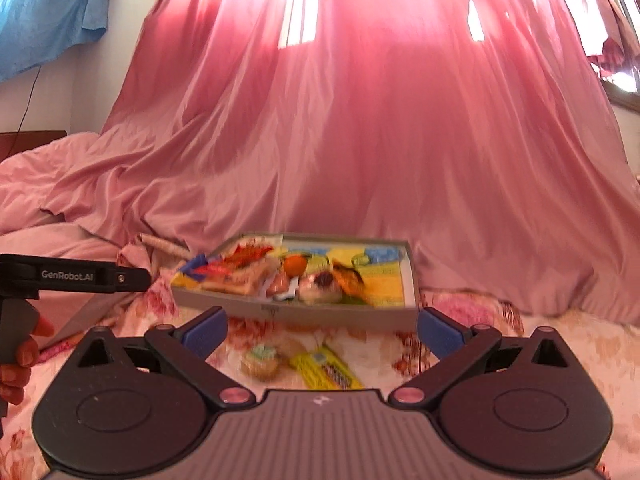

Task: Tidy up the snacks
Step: 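Withdraw both tools from the tray back over the remaining snacks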

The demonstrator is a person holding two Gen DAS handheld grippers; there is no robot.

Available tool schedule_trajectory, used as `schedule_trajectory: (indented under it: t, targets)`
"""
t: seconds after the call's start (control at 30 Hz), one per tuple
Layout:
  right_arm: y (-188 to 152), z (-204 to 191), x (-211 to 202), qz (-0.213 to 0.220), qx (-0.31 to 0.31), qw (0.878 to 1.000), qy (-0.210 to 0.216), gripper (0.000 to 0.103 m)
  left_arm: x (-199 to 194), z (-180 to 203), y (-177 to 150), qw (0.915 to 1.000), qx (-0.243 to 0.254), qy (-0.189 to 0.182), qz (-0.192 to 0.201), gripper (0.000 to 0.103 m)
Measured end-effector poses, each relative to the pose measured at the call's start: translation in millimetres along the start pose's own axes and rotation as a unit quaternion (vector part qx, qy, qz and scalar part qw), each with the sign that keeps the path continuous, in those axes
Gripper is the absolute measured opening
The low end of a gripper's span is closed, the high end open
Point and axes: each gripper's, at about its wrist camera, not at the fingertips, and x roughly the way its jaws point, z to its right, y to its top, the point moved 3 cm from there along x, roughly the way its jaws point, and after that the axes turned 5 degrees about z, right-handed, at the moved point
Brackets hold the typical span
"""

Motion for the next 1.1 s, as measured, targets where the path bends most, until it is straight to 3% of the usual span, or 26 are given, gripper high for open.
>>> schedule_trajectory:
  t: [0.2,0.63,1.1]
  targets:
    - [-25.7,-1.2,-9.2,-0.033,0.017,0.999,-0.005,0.103,-5.7,-5.0,-31.9,0.9996,0.006,0.007,-0.027,0.102]
    - [-65.8,-2.2,-8.2,-0.102,0.041,0.994,-0.023,0.103,5.5,-3.7,-66.7,0.9967,0.027,0.009,-0.076,0.102]
    - [-75.5,-8.0,7.9,-0.131,0.028,0.990,-0.033,0.103,17.5,-3.7,-71.9,0.9961,0.051,0.013,-0.071,0.102]
